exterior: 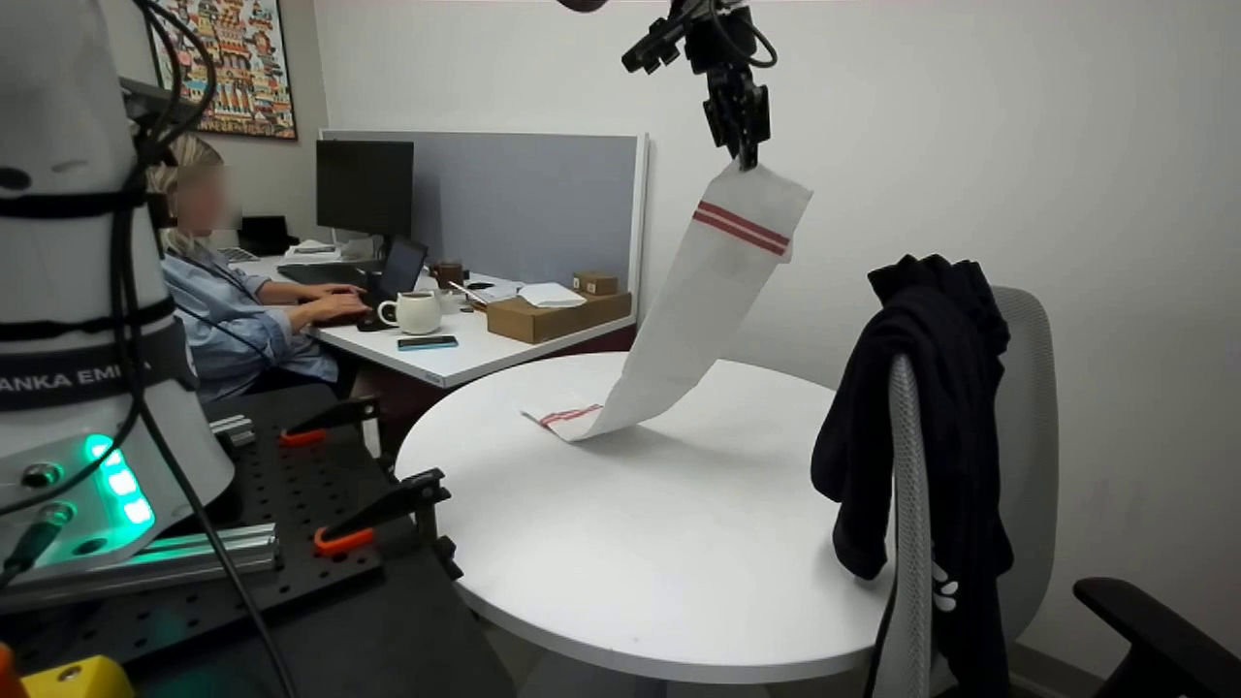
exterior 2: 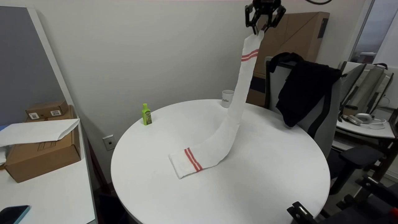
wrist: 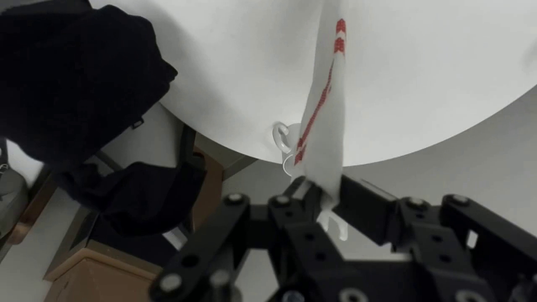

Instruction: Fold the white towel in a zigzag pattern

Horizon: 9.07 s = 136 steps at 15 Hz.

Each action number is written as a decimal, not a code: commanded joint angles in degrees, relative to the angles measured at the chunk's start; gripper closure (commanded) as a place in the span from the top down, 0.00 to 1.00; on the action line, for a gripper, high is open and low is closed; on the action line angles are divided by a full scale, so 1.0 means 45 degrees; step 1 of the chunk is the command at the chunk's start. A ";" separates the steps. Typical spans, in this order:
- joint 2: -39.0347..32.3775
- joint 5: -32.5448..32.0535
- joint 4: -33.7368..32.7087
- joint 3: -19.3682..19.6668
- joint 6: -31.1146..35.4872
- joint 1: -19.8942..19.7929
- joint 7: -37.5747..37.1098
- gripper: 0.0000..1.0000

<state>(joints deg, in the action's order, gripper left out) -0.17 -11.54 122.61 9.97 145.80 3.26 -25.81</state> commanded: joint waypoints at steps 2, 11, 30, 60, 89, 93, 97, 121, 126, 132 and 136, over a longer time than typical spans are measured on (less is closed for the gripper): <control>0.1122 -0.0648 0.0187 -0.0815 -0.0856 -0.0838 -0.0327 0.03; 0.0896 -0.0567 -0.0217 -0.2354 -0.1265 -0.0670 -0.0027 0.03; -0.1248 -0.0313 -0.1228 -0.4020 -0.0866 0.1123 -0.0180 0.03; -0.2954 -0.0540 0.0722 -0.1895 0.1511 0.2048 -0.1702 0.03; -0.2877 -0.7309 -0.0528 -0.2228 -0.2988 0.1579 -0.1326 0.03; -0.3853 -0.7805 -0.1696 -0.2590 -0.3716 0.1849 0.0205 0.03; -0.4388 -0.8398 -0.2732 -0.2767 -0.4250 0.2012 0.1612 0.03; -0.5061 -0.9611 -0.2986 -0.4073 -0.5287 0.2024 0.9474 0.03; -0.5516 -0.9626 -0.2653 -0.4179 -0.5728 0.1894 1.0887 0.03; -0.6138 -0.9571 -0.2223 -0.4285 -0.5681 0.1973 1.0595 0.03; -0.6580 -0.9131 -0.2421 -0.4216 -0.5480 0.2025 0.8761 0.03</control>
<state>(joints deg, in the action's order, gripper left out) -28.58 -54.43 112.75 -8.78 121.26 12.34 19.21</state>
